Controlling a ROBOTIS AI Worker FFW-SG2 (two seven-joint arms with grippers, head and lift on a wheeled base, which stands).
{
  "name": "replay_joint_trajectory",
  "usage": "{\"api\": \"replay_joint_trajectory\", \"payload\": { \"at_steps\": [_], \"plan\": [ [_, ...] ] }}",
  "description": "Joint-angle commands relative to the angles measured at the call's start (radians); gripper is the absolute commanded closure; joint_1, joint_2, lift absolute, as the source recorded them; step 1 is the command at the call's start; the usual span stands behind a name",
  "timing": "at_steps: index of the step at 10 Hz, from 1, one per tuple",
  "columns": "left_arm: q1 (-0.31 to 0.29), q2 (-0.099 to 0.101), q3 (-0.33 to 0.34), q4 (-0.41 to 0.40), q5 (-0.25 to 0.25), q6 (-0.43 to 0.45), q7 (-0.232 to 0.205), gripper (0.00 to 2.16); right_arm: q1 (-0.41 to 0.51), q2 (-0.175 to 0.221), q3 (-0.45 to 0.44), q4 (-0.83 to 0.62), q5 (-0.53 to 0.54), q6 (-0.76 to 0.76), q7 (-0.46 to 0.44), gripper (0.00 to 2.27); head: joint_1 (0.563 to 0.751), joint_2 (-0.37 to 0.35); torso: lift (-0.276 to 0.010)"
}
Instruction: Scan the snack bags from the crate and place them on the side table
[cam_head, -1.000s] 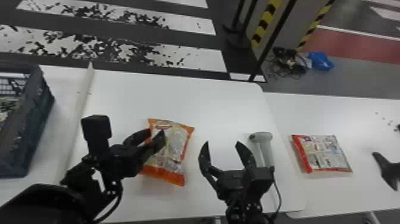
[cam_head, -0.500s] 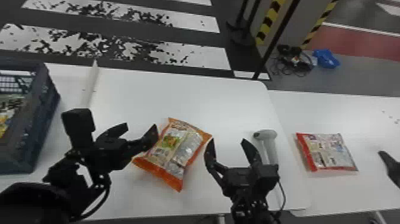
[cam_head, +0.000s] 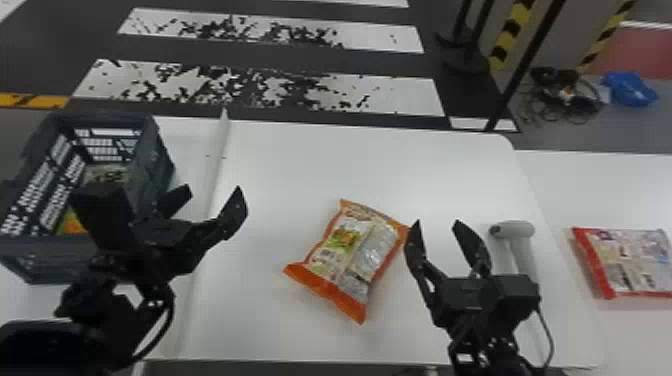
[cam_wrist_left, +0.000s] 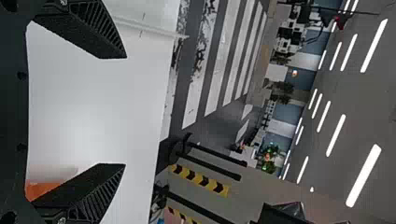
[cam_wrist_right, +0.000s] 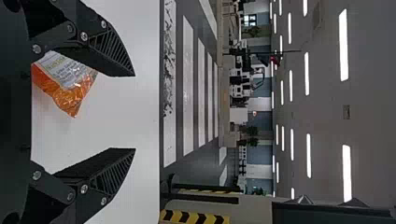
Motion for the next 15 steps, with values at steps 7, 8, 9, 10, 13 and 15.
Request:
{"api": "replay_joint_trajectory", "payload": {
  "at_steps": [7,8,9,10,13,15],
  "plan": [
    [0.112,0.003,0.195,-0.037,-0.064,-0.190,-0.084,0.10,-0.041,0.000,0.054,-0.024,0.032,0.141,0.150,2.18,0.695,0.158,-0.081],
    [0.117,0.003,0.196,-0.037,-0.064,-0.190,-0.083,0.11,-0.053,0.000,0.066,-0.032,0.041,0.163,0.183,2.23,0.695,0.185,-0.081],
    [0.121,0.002,0.198,-0.032,-0.064,-0.190,-0.084,0.12,-0.068,-0.002,0.080,-0.038,0.044,0.209,0.203,2.25,0.695,0.199,-0.081],
    [0.125,0.002,0.198,-0.032,-0.063,-0.190,-0.084,0.12,-0.087,0.000,0.092,-0.037,0.049,0.255,0.223,2.25,0.695,0.222,-0.081],
    [0.125,0.002,0.193,-0.026,-0.060,-0.190,-0.092,0.14,-0.130,0.000,0.126,-0.005,0.086,0.337,0.239,2.25,0.695,0.256,-0.081],
    [0.125,0.003,0.192,-0.018,-0.057,-0.193,-0.103,0.14,-0.163,0.002,0.143,0.048,0.094,0.365,0.252,2.25,0.695,0.262,-0.081]
  ]
}}
